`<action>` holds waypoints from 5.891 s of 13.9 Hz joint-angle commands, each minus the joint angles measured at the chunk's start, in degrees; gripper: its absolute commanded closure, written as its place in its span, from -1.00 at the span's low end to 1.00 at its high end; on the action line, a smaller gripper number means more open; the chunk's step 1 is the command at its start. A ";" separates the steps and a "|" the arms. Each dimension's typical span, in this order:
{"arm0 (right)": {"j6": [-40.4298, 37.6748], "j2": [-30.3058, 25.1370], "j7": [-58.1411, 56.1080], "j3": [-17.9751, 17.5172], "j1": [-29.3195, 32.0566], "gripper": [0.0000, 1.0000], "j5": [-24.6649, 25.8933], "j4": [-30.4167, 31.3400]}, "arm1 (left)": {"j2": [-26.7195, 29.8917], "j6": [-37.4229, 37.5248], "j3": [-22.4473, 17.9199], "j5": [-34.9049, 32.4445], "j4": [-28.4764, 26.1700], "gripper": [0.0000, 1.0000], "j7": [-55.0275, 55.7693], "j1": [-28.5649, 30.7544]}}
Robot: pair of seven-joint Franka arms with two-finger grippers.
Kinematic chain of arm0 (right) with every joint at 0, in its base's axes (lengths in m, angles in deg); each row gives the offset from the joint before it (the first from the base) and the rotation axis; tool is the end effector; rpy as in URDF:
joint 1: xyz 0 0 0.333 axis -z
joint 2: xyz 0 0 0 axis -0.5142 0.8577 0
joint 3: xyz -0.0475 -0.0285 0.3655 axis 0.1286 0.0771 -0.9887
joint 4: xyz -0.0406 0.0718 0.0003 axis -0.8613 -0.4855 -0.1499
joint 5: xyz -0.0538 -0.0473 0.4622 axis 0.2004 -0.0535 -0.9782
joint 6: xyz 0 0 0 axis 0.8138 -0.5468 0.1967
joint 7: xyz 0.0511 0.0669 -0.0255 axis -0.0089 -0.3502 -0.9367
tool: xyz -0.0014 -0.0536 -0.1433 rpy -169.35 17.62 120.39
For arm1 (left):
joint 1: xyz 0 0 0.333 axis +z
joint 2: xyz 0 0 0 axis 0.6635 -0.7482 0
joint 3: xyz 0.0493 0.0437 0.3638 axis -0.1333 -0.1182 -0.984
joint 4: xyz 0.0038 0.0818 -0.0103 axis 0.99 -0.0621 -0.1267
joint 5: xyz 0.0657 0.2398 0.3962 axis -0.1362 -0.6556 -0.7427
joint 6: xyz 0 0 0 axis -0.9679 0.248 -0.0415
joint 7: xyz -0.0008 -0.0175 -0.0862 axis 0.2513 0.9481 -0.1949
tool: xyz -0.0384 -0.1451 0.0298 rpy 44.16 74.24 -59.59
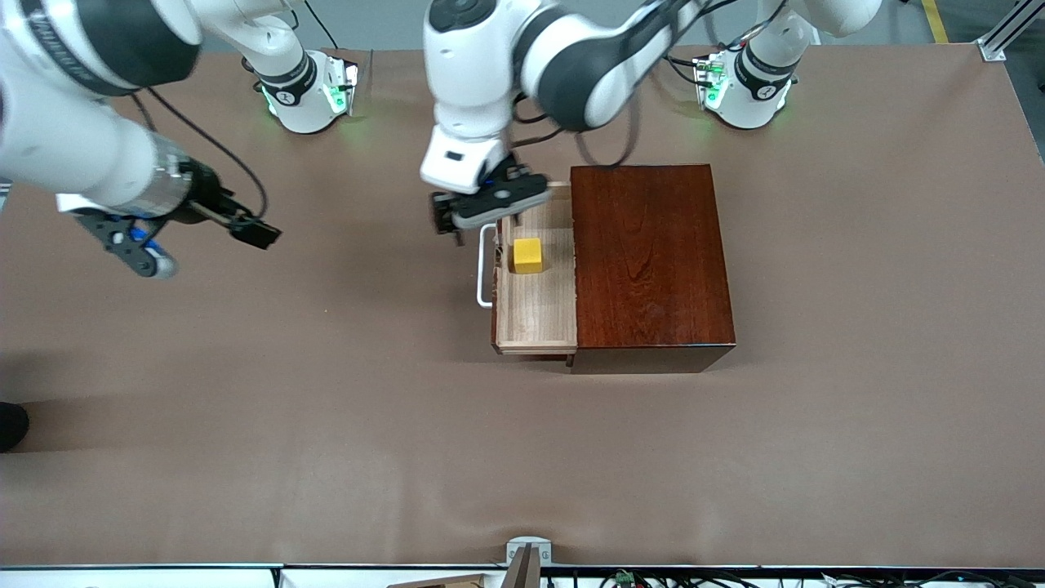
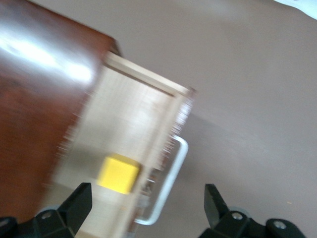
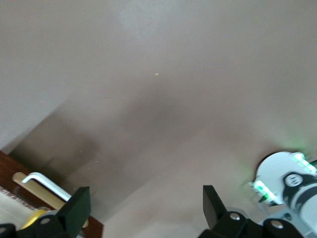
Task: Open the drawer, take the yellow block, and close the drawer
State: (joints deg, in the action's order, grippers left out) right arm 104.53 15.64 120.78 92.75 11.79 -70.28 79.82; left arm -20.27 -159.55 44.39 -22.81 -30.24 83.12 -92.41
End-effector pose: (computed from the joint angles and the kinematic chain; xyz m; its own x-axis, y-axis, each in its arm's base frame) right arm 0.6195 0.1906 0.5622 0.7232 -0.6543 -0.2213 -0.6506 -0.7528 0.0997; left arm 0.5447 -0.6220 0.5086 0.9038 0.3922 0.1712 0.3905 -0.9195 0.0451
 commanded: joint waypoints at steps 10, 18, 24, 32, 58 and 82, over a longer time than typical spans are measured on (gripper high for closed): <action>14.67 9.76 34.59 0.56 -16.42 -1.00 -7.66 -1.20 | 18.04 18.10 0.65 1.06 -7.91 -1.00 -27.28 20.32; 18.03 19.61 49.22 0.47 -23.37 -1.00 -7.75 -8.23 | 31.14 18.19 0.65 1.06 -20.92 -1.00 -45.83 32.80; 27.78 24.88 55.72 0.56 -27.85 -1.00 -8.46 -8.15 | 33.79 18.19 0.56 1.15 -22.69 -1.00 -57.69 40.72; 29.99 25.85 55.81 0.74 -30.14 -1.00 -7.75 -5.51 | 33.17 18.19 0.12 2.64 -20.14 -1.00 -62.54 42.93; 7.51 16.90 42.40 0.91 -16.10 1.00 -10.74 -13.60 | 33.53 17.75 6.80 4.67 -22.60 -1.00 -72.05 52.16; 10.03 13.81 -35.58 1.09 21.17 1.00 7.98 -1.22 | 32.47 16.78 9.08 4.58 -22.16 -1.00 -71.08 53.12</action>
State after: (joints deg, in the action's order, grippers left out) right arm 112.60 30.21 88.31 94.98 30.76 -63.73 76.04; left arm 12.08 -142.35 52.74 -19.17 -52.50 12.22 -39.95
